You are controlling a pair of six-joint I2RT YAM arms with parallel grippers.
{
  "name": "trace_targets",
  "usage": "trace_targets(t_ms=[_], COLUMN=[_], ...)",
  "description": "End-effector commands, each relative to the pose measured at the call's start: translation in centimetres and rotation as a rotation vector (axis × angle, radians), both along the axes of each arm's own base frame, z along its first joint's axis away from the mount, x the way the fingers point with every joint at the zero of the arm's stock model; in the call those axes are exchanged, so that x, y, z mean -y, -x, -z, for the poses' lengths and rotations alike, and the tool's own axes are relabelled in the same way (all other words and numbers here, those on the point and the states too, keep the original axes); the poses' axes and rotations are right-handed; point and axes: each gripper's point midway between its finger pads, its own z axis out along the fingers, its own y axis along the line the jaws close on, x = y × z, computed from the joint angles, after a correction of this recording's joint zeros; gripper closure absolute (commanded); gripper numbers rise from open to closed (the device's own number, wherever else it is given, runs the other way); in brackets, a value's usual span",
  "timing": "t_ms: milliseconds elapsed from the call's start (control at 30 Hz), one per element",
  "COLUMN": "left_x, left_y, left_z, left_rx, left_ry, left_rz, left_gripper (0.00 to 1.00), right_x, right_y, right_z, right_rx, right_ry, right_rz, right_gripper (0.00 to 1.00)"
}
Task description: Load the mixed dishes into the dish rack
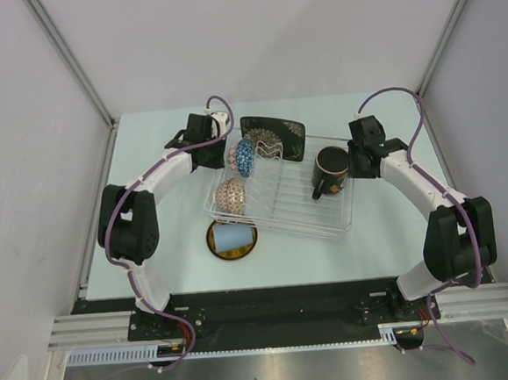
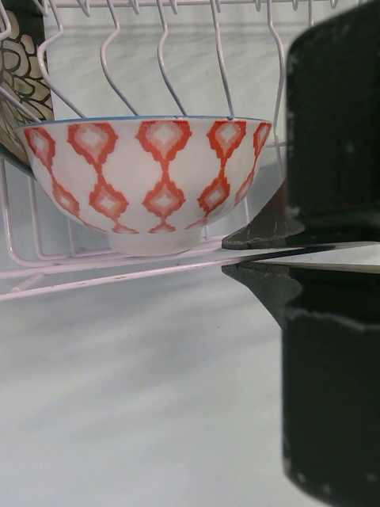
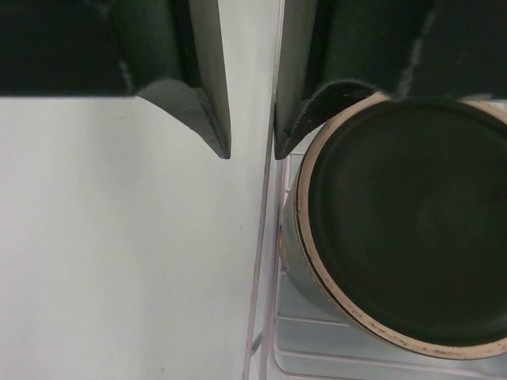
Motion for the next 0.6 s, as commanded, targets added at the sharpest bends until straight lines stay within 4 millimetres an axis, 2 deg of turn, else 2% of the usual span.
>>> trace_targets(t_ms=[0,200,367,400,433,467,533,567], left_x=[0.7,0.5,-0.1,-0.2,-0.4,-0.7,-1.1,-1.4], left_y=[1.1,1.1,1.6,1.8,2.0,2.6,3.0,3.6], left_z=[-3.5,-3.1,-3.0,-3.0,-3.2,-2.8,-3.2,-2.7], left_rx=[0.043,0.03,0.018,0.013,0.016,0.003,0.01,-0.004], left_ry=[0.041,0.04,0.038,0.036,0.038,0.033,0.032,0.027], left_rz=[0.074,0.072,0.061,0.057,0.055,0.052,0.046,0.043], left_gripper=[0.93,0.93,0.93,0.93,0.93,0.93,0.93,0.93], right_x=[0.0,-0.6,-1.0,-1.1,-1.2,-1.4,-1.8,-2.0], right_y=[-1.3,-2.6,-4.2,-4.9,-5.1,-5.6,-6.7,-7.1], right_z=[0.7,1.2,1.4,1.0,1.7,1.6,1.3,1.8], right_rx=[0.014,0.034,0.047,0.058,0.039,0.043,0.056,0.046], right_ry=[-0.036,-0.084,-0.112,-0.115,-0.116,-0.12,-0.131,-0.135], right_rz=[0.011,-0.009,-0.027,-0.037,-0.039,-0.042,-0.052,-0.055], right_gripper=[0.73,0.94,0.97,0.97,0.97,0.97,0.97,0.97])
